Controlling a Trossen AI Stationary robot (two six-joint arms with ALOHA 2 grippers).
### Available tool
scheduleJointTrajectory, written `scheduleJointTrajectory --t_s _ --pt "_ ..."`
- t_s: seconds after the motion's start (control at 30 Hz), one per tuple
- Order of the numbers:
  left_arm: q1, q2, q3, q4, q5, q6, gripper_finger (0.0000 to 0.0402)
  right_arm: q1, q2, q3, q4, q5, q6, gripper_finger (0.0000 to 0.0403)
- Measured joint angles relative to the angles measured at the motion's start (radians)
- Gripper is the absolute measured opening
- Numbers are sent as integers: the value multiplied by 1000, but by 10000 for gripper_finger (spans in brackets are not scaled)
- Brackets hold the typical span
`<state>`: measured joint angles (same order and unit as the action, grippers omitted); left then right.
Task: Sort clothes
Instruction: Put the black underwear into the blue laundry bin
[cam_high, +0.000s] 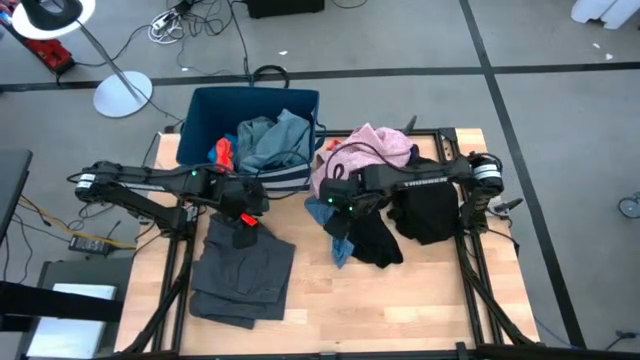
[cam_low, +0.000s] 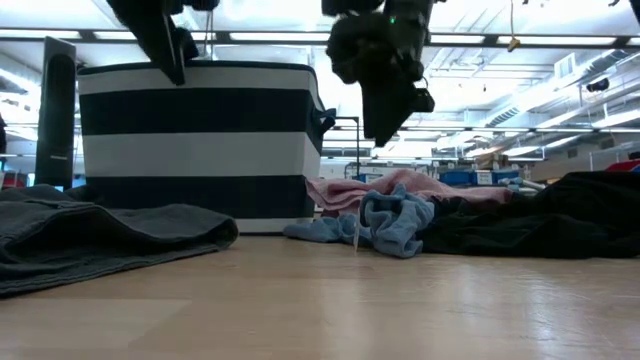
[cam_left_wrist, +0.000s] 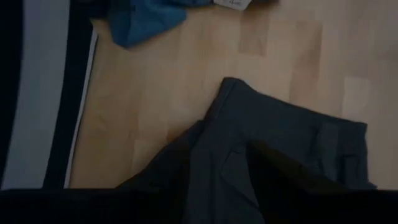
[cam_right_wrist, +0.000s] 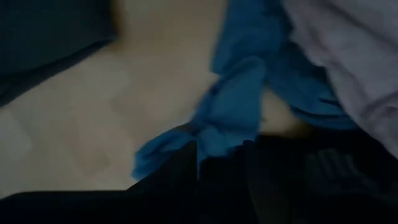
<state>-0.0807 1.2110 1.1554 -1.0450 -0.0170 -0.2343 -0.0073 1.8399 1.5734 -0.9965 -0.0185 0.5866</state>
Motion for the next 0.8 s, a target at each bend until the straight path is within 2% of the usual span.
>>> scheduleJointTrajectory --t_s 0.43,0.8 --pt "0 -108 -157 13 2 12 163 -104 6 -3 -198 68 196 129" --pt "0 -233 -209 54 -6 -91 163 -138 6 -164 -120 24 268 132"
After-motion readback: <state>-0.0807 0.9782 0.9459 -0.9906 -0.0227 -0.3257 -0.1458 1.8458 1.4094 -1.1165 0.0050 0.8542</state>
